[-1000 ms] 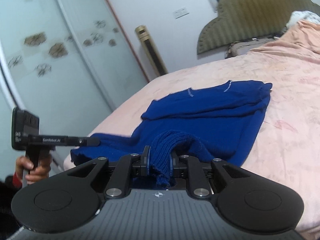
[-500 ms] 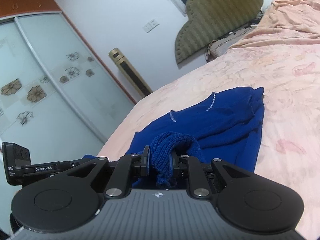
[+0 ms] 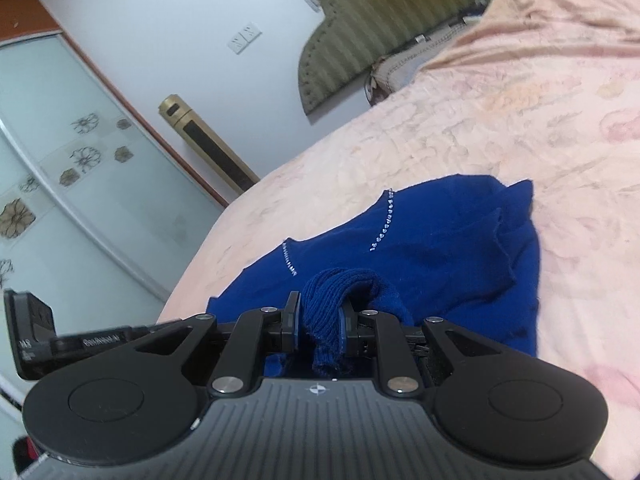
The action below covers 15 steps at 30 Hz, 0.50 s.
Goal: Fold small clothes
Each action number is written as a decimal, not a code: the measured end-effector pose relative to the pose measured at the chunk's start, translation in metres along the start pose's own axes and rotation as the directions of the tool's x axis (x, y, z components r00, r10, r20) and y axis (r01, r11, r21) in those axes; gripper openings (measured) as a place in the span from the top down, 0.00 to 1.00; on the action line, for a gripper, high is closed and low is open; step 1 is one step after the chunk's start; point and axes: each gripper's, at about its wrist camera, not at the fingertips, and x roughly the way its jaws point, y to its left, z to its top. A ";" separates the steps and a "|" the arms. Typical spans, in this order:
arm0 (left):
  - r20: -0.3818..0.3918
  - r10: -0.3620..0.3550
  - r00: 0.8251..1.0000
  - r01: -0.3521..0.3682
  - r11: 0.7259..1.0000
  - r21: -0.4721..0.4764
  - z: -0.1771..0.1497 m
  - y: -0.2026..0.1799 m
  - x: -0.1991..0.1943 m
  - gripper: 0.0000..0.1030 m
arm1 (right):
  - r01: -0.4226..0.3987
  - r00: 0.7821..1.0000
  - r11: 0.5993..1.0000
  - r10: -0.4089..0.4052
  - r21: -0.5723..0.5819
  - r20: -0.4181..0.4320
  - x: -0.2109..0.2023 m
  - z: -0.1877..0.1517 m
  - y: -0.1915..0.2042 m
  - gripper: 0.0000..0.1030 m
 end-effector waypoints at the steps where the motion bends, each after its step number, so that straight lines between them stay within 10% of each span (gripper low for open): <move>1: 0.000 -0.016 1.000 0.016 1.000 0.014 -0.001 0.000 -0.001 0.82 | 0.004 1.000 1.000 -0.004 0.007 -0.006 0.006 0.002 -0.002 0.79; 4: -0.024 -0.079 0.997 0.081 0.994 0.077 -0.009 -0.002 -0.008 0.77 | 0.022 1.000 1.000 -0.022 0.000 -0.018 0.016 0.004 -0.004 0.79; 8: -0.067 -0.104 0.992 0.109 0.990 0.088 -0.030 0.001 -0.018 0.29 | 0.022 0.999 1.000 -0.022 0.014 -0.038 0.022 0.002 -0.010 0.79; 11: -0.106 -0.130 0.986 0.138 0.988 0.072 -0.046 0.005 -0.020 0.31 | 0.019 0.999 1.000 -0.018 0.022 -0.044 0.023 0.000 -0.013 0.78; 15: -0.161 -0.107 0.981 0.122 0.989 0.087 -0.062 0.004 -0.011 0.83 | 0.021 0.999 0.999 -0.019 0.026 -0.048 0.024 -0.003 -0.014 0.78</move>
